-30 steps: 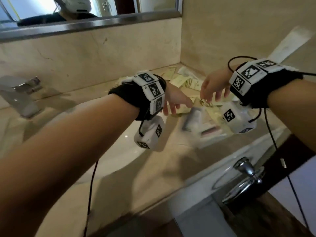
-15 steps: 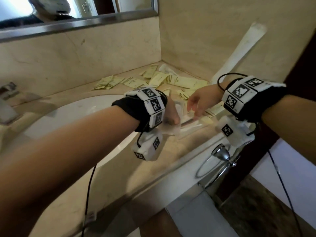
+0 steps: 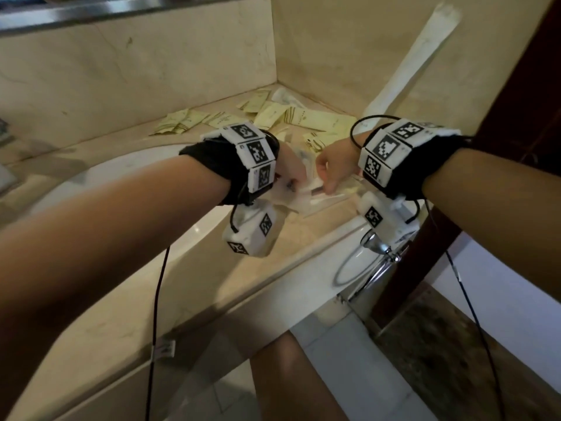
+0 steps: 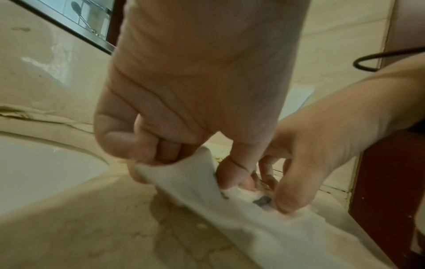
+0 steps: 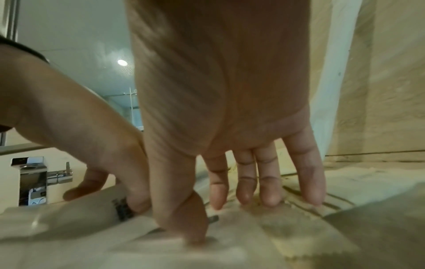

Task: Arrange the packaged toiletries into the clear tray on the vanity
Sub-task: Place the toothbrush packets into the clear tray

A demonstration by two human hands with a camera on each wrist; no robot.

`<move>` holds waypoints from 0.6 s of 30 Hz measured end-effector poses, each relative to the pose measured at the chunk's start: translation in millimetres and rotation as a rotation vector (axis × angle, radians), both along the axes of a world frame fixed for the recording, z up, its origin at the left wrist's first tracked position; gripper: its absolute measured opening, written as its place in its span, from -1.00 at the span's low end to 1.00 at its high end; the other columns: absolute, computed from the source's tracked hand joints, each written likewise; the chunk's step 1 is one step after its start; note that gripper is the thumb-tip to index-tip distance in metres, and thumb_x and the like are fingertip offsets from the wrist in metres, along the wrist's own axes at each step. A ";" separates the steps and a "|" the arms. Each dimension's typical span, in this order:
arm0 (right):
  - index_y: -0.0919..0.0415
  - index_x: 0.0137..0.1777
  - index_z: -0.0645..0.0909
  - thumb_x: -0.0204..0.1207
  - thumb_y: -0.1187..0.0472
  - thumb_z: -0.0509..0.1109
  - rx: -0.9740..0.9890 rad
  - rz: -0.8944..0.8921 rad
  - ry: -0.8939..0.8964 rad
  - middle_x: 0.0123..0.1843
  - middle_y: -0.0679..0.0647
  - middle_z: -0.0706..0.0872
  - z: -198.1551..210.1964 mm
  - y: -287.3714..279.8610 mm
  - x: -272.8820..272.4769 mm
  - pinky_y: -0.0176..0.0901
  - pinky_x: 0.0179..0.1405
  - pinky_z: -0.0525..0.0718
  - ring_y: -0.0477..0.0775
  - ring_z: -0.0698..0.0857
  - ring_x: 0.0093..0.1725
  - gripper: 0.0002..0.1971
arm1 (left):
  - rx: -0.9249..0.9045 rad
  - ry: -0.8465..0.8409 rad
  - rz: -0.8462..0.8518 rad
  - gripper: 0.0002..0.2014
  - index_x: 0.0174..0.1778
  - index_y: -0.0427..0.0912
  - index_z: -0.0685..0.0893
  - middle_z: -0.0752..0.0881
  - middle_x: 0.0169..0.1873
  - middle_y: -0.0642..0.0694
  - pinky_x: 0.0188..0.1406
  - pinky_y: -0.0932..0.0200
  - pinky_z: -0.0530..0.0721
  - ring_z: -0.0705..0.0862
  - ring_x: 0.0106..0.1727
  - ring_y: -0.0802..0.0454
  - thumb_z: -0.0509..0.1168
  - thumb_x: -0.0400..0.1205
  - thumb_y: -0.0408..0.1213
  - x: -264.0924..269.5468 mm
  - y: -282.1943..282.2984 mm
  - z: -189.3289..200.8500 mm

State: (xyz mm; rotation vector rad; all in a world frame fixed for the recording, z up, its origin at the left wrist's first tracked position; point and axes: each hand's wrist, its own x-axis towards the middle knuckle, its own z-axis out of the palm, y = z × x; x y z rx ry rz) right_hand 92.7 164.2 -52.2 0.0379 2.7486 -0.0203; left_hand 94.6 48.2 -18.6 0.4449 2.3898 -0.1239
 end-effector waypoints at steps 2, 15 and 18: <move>0.26 0.10 0.55 0.44 0.21 0.43 0.010 -0.022 0.010 -0.40 0.00 0.45 0.9 -1.8 4.0 -0.45 -0.82 0.36 -0.07 0.39 -0.48 -0.74 | 0.016 -0.030 -0.001 -0.64 -0.42 -0.20 0.31 0.29 -0.45 -0.14 -0.51 0.19 0.23 0.21 -0.48 0.01 0.00 0.75 -0.32 0.1 1.3 0.4; 0.31 0.26 0.58 0.44 0.09 0.42 0.046 -0.095 -0.058 -0.06 0.13 0.60 3.2 -8.2 2.4 -0.12 -0.14 0.49 0.10 0.54 -0.09 -0.56 | 0.319 0.131 0.178 -0.83 -0.32 -0.23 0.42 0.45 -0.43 -0.14 -0.60 0.40 0.40 0.41 -0.54 0.04 0.17 0.60 -0.34 -5.4 -19.2 19.1; 0.35 0.39 0.49 0.59 0.10 0.27 0.078 -0.118 -0.003 0.07 0.16 0.52 -0.7 -15.2 12.1 -0.18 -0.08 0.37 0.07 0.46 0.01 -0.56 | 0.292 0.084 0.170 -0.92 -0.13 -0.28 0.43 0.44 -0.22 -0.25 -0.50 0.34 0.37 0.36 -0.42 -0.01 0.11 0.65 -0.38 -10.6 -28.8 25.6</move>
